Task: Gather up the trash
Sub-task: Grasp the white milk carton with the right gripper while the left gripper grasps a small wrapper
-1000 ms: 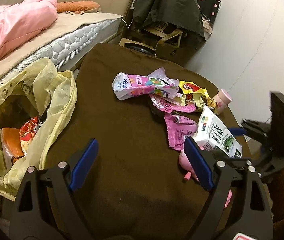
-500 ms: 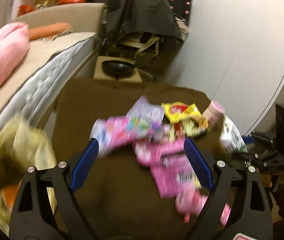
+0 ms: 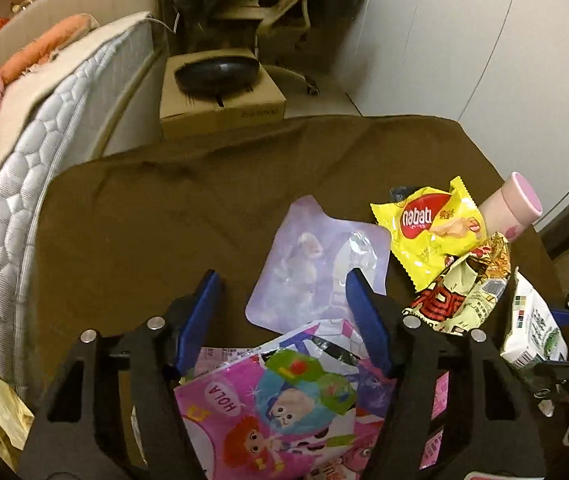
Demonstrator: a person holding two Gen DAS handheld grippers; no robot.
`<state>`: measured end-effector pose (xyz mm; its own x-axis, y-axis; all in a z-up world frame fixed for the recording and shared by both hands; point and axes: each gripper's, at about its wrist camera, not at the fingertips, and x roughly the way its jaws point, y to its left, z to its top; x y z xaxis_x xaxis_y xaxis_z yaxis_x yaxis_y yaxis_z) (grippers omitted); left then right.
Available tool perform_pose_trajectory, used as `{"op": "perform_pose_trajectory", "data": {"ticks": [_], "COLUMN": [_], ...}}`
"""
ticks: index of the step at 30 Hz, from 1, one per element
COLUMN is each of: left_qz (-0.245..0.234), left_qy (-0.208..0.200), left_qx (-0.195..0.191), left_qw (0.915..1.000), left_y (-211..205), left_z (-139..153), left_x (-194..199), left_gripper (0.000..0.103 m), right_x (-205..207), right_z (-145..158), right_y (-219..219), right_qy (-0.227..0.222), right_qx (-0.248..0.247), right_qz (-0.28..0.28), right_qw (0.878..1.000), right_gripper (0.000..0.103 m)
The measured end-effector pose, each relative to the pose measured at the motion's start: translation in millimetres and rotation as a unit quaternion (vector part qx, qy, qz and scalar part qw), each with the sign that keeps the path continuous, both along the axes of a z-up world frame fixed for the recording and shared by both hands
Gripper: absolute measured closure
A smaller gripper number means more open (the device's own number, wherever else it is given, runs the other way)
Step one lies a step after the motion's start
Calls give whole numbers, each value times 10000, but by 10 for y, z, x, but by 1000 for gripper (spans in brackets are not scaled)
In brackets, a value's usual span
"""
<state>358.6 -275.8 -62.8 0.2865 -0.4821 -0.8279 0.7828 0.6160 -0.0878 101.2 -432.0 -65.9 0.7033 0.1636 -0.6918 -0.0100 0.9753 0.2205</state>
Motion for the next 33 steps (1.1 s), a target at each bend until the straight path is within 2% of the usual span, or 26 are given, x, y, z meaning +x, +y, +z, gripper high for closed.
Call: {"op": "perform_pose_trajectory", "data": {"ticks": [1,4,6,8,14,16,20,22,23,24,26,29,30,33], "left_qz": [6,78,60,101,270,341,384,650,819,1025,1191,1310,1320,1226], "left_qy": [34,115,294,405,162,222,183,44,46,40,-60,-497,-532,-89], "left_qx": [7,78,38,-43,-584,-783,-889,-963,-1025,-1105,-1055,-555,-434,-360], "left_qw": [10000,9999,9995,9991,9978,9961,9951,9932,9913,9886,9872,9886,9889,9918], "left_y": [-5,15,30,72,313,424,498,504,485,462,364,150,101,18], "left_z": [0,1,-2,3,231,307,365,371,358,337,290,190,153,18], "left_x": [-28,-134,-208,-312,-605,-656,-731,-688,-638,-582,-513,-433,-400,-272], "left_gripper": [44,63,94,97,101,101,101,86,63,50,48,48,48,48], "right_x": [-7,-32,-47,-35,-7,4,20,17,21,18,11,11,17,17], "right_z": [-5,12,26,34,77,97,98,83,76,67,44,18,-1,-23], "right_y": [16,76,82,83,143,169,205,216,208,194,178,139,139,173], "right_qy": [18,-8,-7,45,239,287,330,312,301,292,309,359,405,432], "right_qx": [-20,-182,-236,-232,-351,-482,-700,-741,-727,-699,-658,-581,-558,-698], "right_qz": [24,61,96,116,321,355,374,344,315,280,228,176,200,249], "right_qw": [10000,9998,9997,9997,9986,9978,9963,9962,9964,9967,9971,9975,9974,9963], "right_gripper": [55,55,54,54,53,53,53,53,53,53,53,52,52,52]}}
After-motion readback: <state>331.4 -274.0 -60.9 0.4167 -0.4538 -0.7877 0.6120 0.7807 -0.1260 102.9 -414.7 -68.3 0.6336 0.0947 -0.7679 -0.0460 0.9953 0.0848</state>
